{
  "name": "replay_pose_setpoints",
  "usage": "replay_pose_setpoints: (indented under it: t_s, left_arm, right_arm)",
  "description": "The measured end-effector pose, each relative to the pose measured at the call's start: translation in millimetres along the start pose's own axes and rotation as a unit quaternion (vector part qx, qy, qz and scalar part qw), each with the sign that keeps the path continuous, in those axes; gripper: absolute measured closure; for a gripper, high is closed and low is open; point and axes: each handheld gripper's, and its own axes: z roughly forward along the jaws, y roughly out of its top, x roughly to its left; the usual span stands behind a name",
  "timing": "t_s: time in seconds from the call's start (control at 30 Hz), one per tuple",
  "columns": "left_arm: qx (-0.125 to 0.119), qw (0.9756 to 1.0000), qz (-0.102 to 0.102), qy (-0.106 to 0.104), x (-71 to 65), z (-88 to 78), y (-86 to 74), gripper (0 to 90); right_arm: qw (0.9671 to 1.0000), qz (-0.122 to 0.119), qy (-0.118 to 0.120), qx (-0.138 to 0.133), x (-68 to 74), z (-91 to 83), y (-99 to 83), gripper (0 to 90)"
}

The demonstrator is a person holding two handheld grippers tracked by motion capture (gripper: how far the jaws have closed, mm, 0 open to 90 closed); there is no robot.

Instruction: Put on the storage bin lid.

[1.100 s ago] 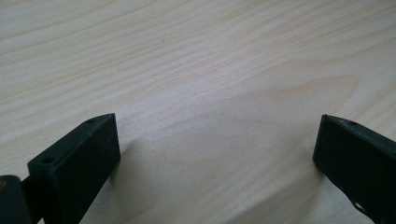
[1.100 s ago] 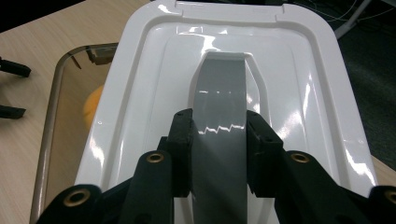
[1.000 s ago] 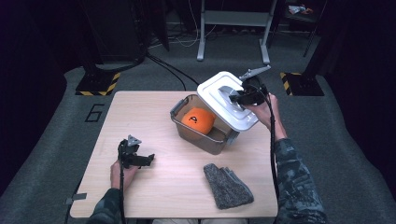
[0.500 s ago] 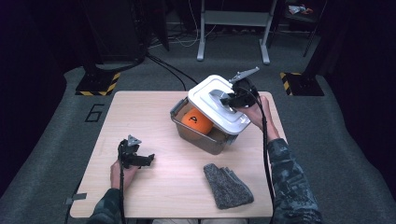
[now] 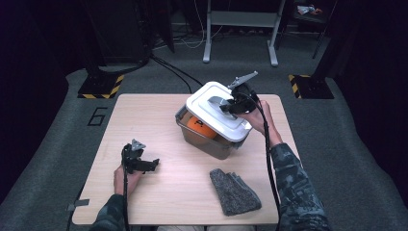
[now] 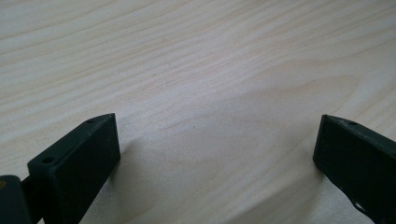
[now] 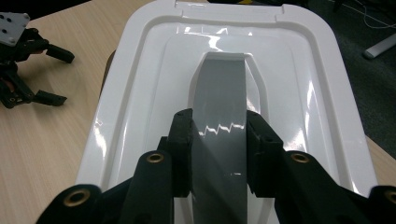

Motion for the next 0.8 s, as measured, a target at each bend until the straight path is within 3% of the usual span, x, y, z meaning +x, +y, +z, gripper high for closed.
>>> replay_pose_setpoints:
  t_s: [0.6,0.8]
  left_arm:
    - [0.003,1.0,-0.002,-0.002,-0.3,-0.4,-0.1,0.2]
    - [-0.001,1.0,-0.001,0.001,-0.2,0.2,-0.3,0.2]
  right_arm:
    - [0.9985,-0.029,0.037,0.028,16.0,29.8,3.6,67.0]
    - [0.9973,-0.035,0.049,0.041,14.6,40.4,2.1,66.9]
